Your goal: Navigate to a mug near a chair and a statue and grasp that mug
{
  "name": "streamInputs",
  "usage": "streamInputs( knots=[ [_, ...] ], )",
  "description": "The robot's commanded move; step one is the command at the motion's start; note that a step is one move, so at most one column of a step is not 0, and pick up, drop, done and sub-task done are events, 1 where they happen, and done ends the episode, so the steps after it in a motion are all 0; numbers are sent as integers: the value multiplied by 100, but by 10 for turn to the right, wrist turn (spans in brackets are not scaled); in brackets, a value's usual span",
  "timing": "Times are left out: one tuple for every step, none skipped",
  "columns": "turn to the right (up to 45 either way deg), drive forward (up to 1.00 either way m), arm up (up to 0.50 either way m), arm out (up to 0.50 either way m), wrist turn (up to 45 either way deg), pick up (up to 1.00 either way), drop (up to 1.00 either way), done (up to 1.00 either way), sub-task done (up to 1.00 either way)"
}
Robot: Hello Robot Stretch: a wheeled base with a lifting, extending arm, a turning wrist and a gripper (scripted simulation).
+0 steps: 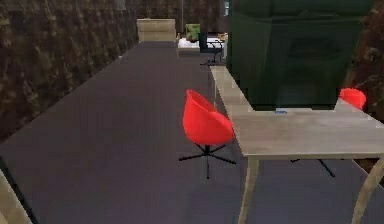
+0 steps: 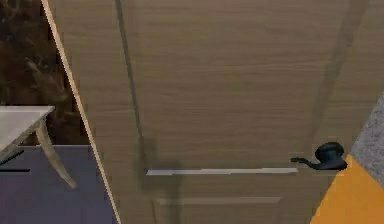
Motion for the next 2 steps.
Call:
streamInputs(
  knots=[
    [0,30,0,0,0,0,0,0,0],
    [-210,0,0,0,0,0,0,0,0]
  ],
)
